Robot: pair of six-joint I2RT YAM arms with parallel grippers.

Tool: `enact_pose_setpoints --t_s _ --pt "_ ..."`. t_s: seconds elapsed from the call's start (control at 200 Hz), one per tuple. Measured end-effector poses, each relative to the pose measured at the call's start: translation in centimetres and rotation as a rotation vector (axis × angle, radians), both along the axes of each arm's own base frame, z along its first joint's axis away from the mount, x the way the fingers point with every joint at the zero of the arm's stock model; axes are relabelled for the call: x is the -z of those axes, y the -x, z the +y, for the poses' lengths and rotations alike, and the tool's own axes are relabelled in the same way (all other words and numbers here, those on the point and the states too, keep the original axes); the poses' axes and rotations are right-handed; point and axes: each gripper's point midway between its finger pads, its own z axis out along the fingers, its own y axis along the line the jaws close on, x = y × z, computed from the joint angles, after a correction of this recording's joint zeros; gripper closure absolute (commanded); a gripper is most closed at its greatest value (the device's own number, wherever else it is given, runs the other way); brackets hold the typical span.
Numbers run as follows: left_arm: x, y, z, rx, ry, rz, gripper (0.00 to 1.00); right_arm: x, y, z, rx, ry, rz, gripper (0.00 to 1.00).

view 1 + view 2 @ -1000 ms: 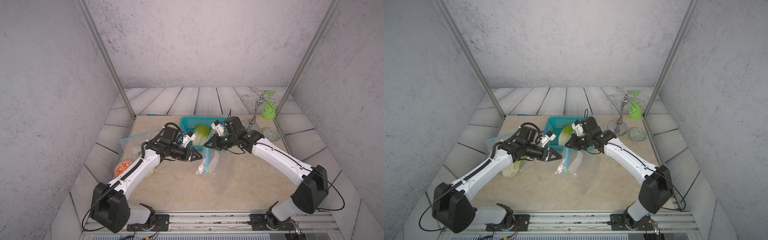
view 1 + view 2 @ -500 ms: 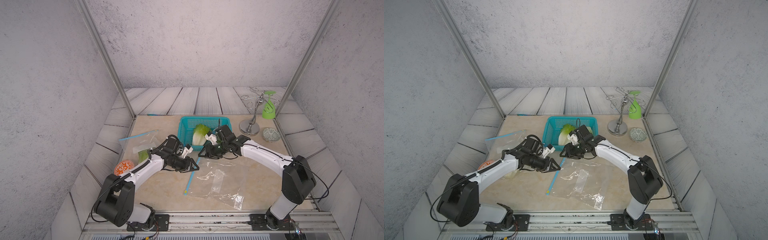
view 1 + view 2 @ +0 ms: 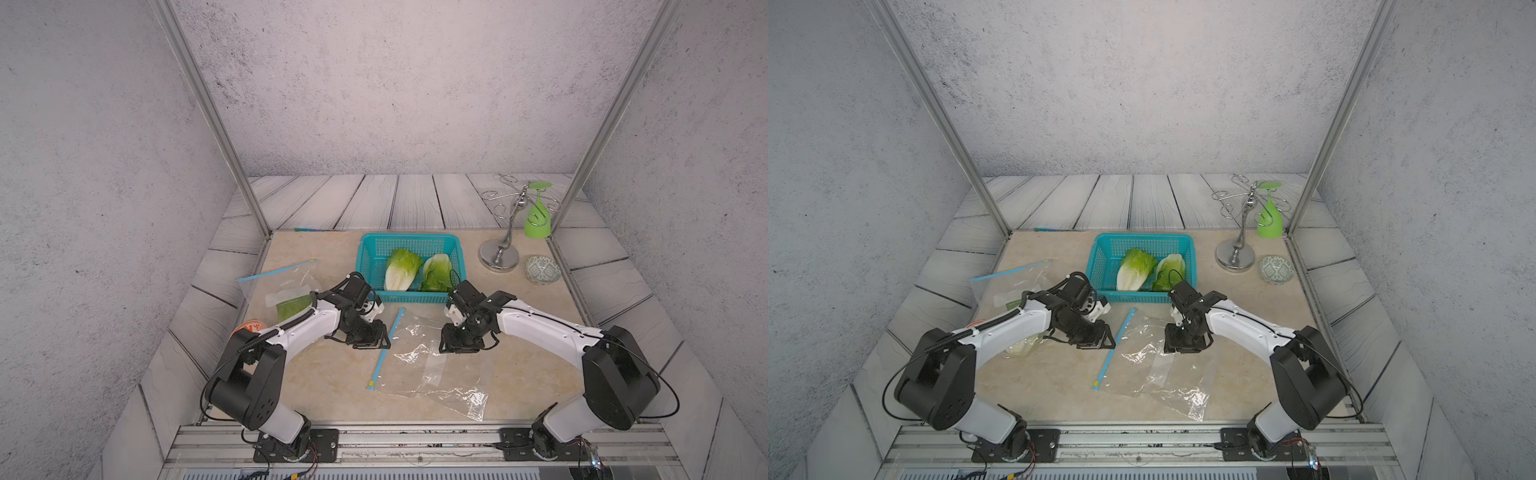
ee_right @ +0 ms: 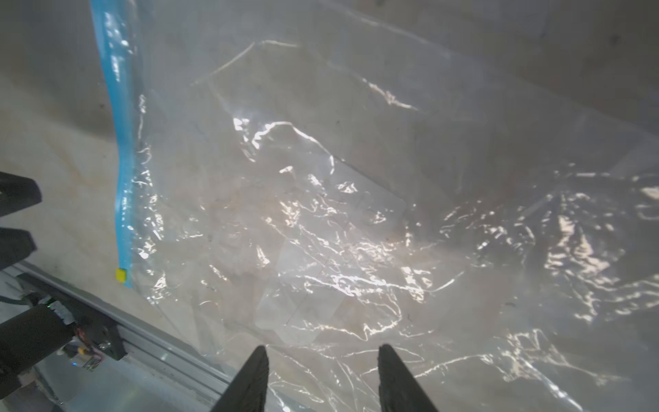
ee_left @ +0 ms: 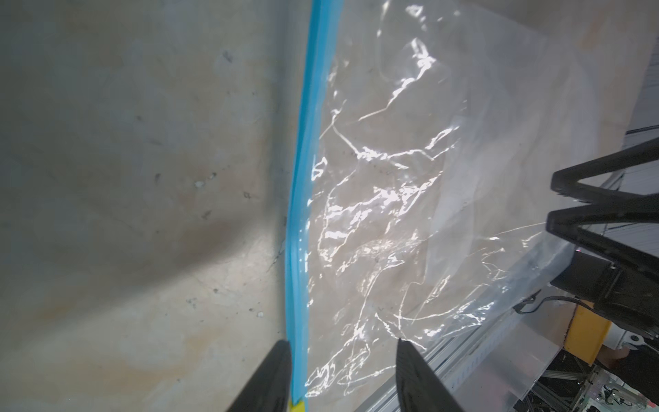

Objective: Put the chinese cabbages into a zipper bag and zip it
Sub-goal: Pick up the zipper food storage bag at the center of the board.

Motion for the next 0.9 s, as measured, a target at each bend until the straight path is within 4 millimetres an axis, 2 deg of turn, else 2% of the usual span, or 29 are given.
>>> enact_pose_setpoints --t_s 0.185,0.285,0.591,0.901 --pt "0.8 0.8 0.4 0.013 -0.062 0.018 0.44 3.0 -0.5 -0.2 0.002 0.047 0.021 0.50" --pt "0.9 1.2 0.2 0.025 -0.069 0.022 0.44 3.9 -0.5 -0.3 0.003 0.065 0.029 0.50" --pt "2.0 2.6 -0.9 0.060 -0.089 0.068 0.46 4.7 -1.0 -0.1 0.003 0.062 0.021 0.51" --pt "1.7 3.0 -1.7 0.067 -0.058 0.083 0.51 4.7 -1.2 0.0 0.005 0.055 0.013 0.51"
